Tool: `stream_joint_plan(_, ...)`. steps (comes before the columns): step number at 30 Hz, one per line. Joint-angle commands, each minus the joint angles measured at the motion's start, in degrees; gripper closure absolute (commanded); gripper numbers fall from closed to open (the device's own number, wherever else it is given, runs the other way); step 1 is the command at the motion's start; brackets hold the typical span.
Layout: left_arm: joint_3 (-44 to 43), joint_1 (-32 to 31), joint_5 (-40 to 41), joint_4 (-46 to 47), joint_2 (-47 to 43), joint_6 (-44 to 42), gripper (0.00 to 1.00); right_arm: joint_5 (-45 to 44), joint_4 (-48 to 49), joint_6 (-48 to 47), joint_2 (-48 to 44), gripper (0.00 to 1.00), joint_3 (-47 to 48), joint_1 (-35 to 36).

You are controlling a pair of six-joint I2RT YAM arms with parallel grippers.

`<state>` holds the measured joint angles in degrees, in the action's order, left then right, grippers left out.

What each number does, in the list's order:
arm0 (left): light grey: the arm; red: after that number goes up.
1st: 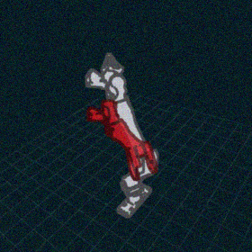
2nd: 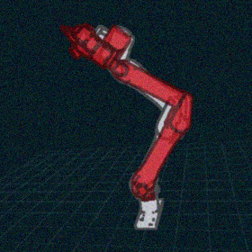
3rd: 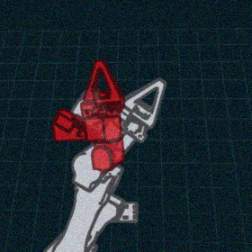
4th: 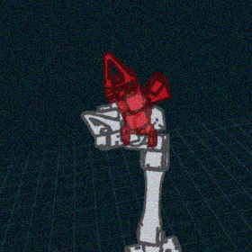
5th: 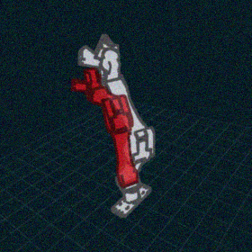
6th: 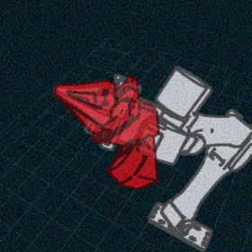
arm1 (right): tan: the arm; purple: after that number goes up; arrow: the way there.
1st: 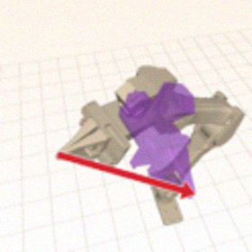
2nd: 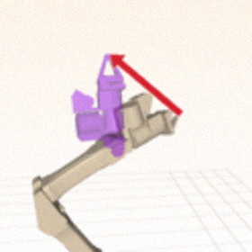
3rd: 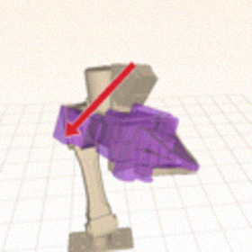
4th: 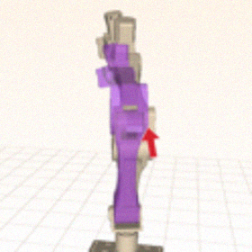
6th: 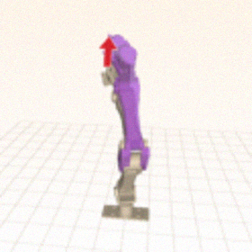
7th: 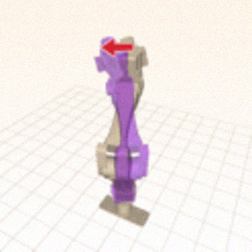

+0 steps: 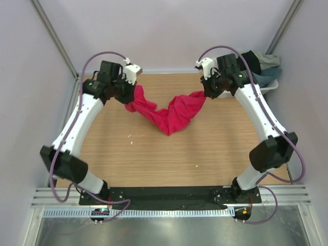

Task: Fold and stack the t-shirts
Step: Flatten the tshirt out

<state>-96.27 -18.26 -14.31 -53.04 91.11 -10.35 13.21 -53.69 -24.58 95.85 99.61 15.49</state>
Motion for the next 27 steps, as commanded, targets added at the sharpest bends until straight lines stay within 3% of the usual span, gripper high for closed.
stream_joint_plan(1, 3.01, 0.33, 0.07, 0.74, -9.0, -4.76, 1.0, -0.47, 2.36, 0.14, -7.5, 0.99, 1.2, -0.02)
stream_joint_plan(4, 4.77, 0.42, 0.24, -0.13, -15.68, -4.86, 1.0, 0.32, 2.72, 2.42, -12.6, 0.99, 0.15, 0.07)
stream_joint_plan(5, 5.38, 0.42, -0.02, -0.75, -16.92, -4.86, 0.95, 0.5, 2.72, 2.86, -14.19, 0.99, -1.6, 0.07)
stream_joint_plan(7, 8.18, 0.42, -0.46, -1.89, -18.86, -5.12, 0.7, 1.37, 2.11, 3.83, -17.52, 0.98, -3.98, 0.07)
stream_joint_plan(9, 10.39, 0.42, 0.93, -3.12, -21.22, -4.25, 0.32, 2.16, 0.7, 4.1, -19.12, 0.99, -9.5, 0.07)
stream_joint_plan(11, 13.47, 0.42, 1.47, -2.69, -21.85, -1.8, 0.18, 3.3, 0.52, 4.19, -21.31, 0.98, -16.07, -0.02)
stream_joint_plan(16, 15.67, 0.42, 0.78, -3.03, -14.75, 2.26, 0.16, 4.63, 2.18, 4.54, -21.59, 0.99, -23.85, -0.02)
stream_joint_plan(20, 15.14, 0.51, 1.03, -5.24, -5.34, 3.4, 0.23, 4.01, 3.06, 4.28, -19.39, 0.99, -23.07, -0.1)
stream_joint_plan(27, 13.49, 0.77, 1.56, -0.32, 6.43, 3.67, 0.23, 3.05, 3.42, 4.1, -18.16, 0.99, -22.35, -0.19)
